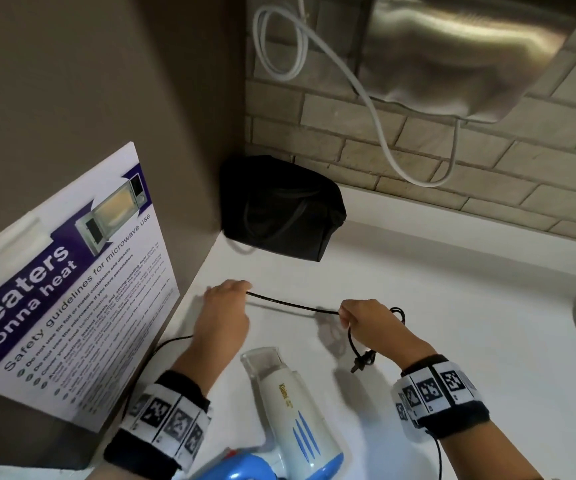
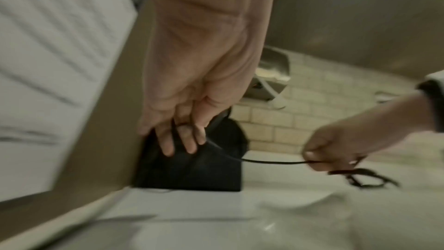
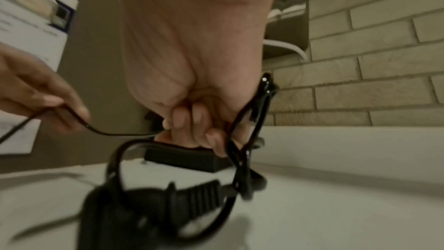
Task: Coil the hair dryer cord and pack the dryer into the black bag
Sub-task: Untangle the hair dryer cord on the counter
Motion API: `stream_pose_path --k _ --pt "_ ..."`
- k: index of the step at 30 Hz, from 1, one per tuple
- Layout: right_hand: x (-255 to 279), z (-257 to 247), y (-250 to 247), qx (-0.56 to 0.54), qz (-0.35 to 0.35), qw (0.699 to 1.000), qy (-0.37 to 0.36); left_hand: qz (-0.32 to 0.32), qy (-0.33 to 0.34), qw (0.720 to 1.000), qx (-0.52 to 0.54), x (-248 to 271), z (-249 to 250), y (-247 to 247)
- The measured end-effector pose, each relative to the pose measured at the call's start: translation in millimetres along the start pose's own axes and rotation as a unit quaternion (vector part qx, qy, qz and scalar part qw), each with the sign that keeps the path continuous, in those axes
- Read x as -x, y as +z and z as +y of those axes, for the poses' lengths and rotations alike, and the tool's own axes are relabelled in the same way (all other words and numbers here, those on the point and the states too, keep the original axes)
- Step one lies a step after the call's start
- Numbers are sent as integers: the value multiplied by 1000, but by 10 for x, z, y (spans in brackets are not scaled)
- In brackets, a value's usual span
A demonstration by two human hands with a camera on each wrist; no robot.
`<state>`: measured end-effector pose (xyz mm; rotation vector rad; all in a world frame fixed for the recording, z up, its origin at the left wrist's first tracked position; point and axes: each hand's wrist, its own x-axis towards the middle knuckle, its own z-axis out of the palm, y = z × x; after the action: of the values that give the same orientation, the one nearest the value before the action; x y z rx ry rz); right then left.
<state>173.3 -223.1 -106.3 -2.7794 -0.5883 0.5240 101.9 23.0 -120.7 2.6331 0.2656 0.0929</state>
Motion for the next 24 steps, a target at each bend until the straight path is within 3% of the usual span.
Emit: stream_pose_path --k 4,7,10,15,18,21,24 --pt "145 -224 -226 -42 27 998 -38 -41 143 985 -83 64 536 66" --pt "261 -342 -354 -78 39 993 -83 -87 170 981 -1 103 731 108" --pt "354 -335 -450 -79 34 987 -133 -58 118 967 219 140 765 -21" --pt "440 -272 -483 -212 -7 968 -132 -14 5 904 428 109 653 -278" --pt "462 -325 -499 -334 -16 935 -119 -23 -27 885 463 104 583 -318" --pt "482 -370 -497 -373 -44 919 -117 -21 -58 875 480 102 506 -292" --pt "502 -378 -485 -424 -45 897 -115 -12 -97 816 570 55 450 -333"
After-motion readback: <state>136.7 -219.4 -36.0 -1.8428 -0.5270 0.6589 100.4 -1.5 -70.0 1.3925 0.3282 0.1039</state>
